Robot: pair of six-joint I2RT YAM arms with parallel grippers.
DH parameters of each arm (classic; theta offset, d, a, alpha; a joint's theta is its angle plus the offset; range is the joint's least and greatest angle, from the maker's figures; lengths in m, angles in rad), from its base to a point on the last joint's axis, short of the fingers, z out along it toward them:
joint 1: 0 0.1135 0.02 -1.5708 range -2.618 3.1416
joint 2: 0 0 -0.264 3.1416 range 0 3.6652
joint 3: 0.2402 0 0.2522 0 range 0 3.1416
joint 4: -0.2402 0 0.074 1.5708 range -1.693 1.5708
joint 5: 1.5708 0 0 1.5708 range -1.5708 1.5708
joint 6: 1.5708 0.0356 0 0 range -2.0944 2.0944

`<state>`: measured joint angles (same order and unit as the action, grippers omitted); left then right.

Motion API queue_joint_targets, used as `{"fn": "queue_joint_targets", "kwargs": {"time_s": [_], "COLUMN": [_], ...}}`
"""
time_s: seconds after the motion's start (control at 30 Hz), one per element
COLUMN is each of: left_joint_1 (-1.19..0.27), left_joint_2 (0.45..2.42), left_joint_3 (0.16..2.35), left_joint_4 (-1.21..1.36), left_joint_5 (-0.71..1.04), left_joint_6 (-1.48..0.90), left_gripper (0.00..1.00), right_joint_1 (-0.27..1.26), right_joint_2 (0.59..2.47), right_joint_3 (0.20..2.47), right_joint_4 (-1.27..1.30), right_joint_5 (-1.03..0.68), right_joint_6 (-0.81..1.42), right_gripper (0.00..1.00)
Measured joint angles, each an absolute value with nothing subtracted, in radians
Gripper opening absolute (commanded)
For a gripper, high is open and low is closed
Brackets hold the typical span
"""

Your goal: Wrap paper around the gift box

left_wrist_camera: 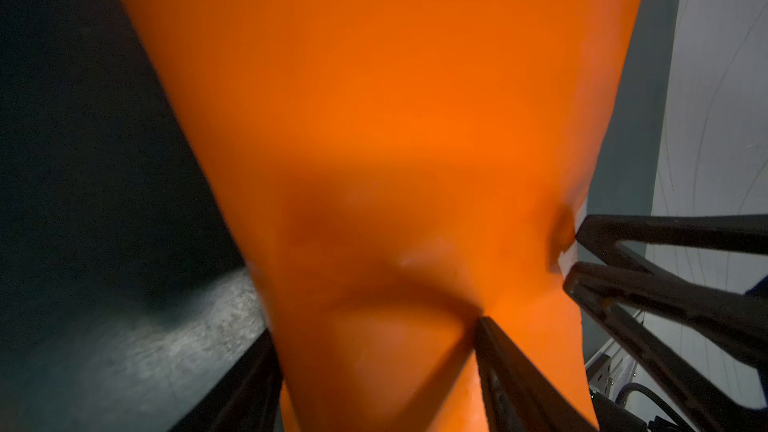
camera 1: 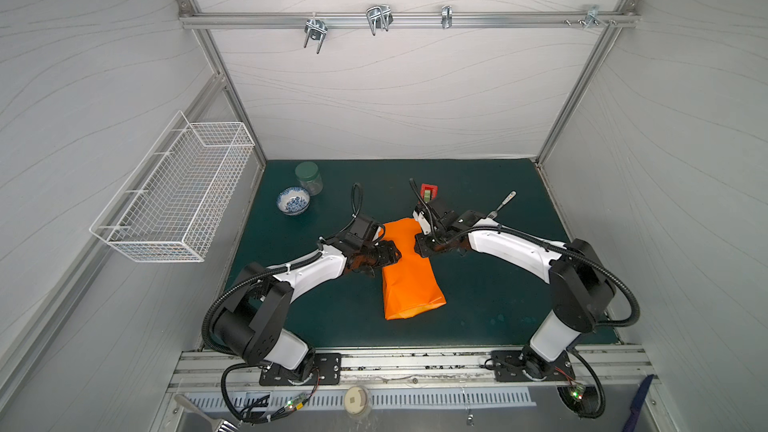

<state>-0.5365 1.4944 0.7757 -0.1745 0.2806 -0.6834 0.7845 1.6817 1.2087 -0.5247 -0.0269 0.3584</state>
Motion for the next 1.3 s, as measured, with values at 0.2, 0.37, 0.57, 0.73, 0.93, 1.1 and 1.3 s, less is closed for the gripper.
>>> {"fn": "queue_joint_targets", "kwargs": {"time_s": [0.2,0.37,0.57,0.73,0.93,1.1,1.3], "left_joint_1": [-0.537,-0.537,-0.537,-0.537,-0.537,-0.537,-0.537], "left_joint_2": [1.494,1.494,1.494,1.494,1.494,1.494,1.494], "left_joint_3": [0.776,0.776,0.776,0.776,0.776,0.776,0.776], "left_joint_4": [-0.175,-0.175,-0.175,-0.175,-0.175,-0.175,-0.175], "left_joint_5": [0.281,0.281,0.281,0.281,0.281,0.281,0.281], "left_joint_6": [-0.683,-0.683,-0.683,-0.683,-0.683,-0.683,-0.683], "left_gripper": [0.71,0.71,0.71,0.71,0.71,0.71,0.71], "right_joint_1": [0.777,0.774,0.770,0.762,0.745,0.735,0.726], "right_joint_2": [1.686,1.692,1.694,1.697,1.703,1.705,1.716], "right_joint_3": [1.204,1.203,1.193,1.190,1.184,1.179,1.178], "right_joint_4": [-0.519,-0.514,-0.503,-0.492,-0.473,-0.461,-0.448], "right_joint_5": [-0.027,-0.028,-0.034,-0.054,-0.096,-0.128,-0.155], "right_joint_6": [0.358,0.358,0.359,0.367,0.372,0.375,0.378], "right_gripper": [0.35,0.35,0.37,0.37,0.38,0.39,0.41]}}
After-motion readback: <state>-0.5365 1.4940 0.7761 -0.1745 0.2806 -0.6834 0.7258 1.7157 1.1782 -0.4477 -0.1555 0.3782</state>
